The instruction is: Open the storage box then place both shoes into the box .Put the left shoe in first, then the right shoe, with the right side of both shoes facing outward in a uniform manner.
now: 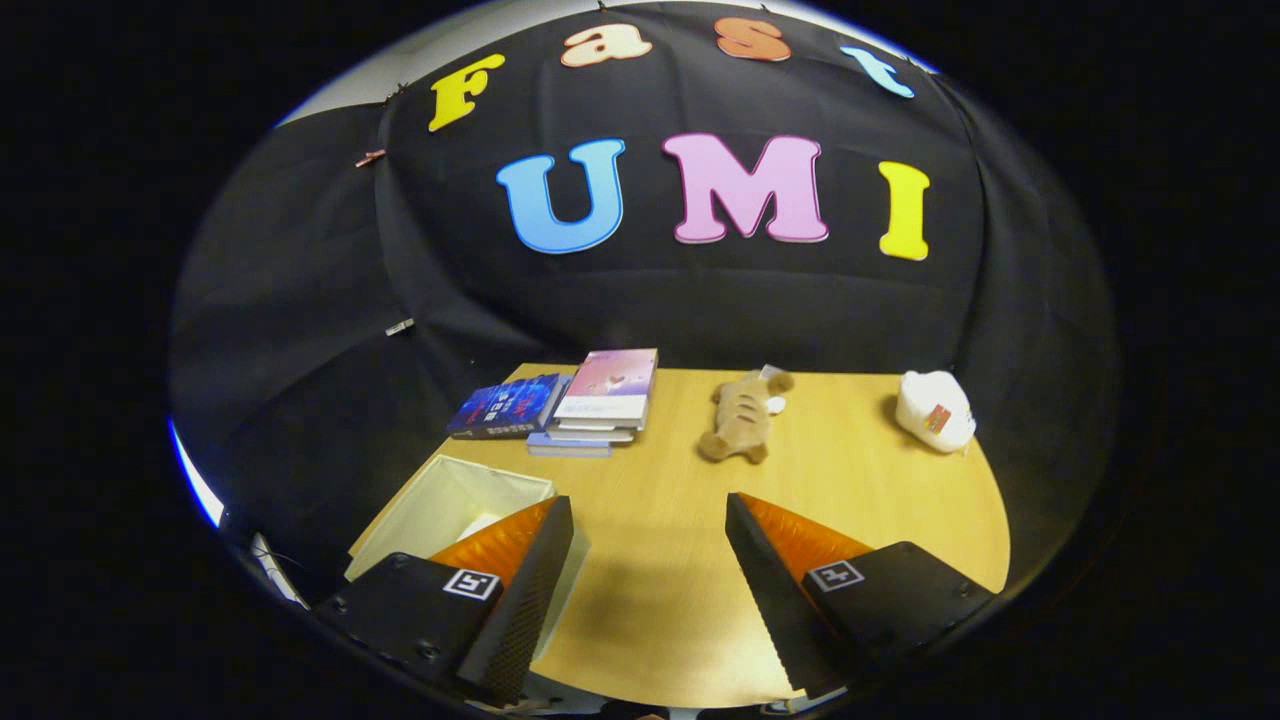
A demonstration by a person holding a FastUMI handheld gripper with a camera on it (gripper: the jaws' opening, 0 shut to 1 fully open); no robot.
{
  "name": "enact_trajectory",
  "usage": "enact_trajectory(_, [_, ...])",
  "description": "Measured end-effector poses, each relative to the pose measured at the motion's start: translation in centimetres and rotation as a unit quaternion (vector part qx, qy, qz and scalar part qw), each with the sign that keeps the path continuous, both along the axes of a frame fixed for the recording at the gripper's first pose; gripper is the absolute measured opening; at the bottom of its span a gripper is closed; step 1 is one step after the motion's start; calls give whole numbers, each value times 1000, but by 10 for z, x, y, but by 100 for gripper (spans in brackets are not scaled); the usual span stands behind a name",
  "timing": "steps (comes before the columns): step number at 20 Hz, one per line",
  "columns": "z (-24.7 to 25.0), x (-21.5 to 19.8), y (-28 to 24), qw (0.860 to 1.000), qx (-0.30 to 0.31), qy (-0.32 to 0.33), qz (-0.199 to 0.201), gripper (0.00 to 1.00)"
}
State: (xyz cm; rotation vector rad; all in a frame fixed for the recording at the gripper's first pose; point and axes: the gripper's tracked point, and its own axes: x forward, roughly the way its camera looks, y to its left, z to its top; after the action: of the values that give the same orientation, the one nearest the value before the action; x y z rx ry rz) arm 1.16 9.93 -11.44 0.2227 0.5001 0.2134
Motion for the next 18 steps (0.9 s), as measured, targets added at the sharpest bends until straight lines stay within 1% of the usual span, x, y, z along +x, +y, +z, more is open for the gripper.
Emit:
enact_trajectory(4, [24, -1, -55, 998, -24, -62, -11, 95])
enact_trajectory(10, [49, -3, -120, 992, -27, -123, -31, 96])
enact_trajectory(14, [50, -9, -154, 988, -37, -147, -39, 96])
enact_trajectory(18, [37, -15, -172, 987, -39, -147, -48, 96])
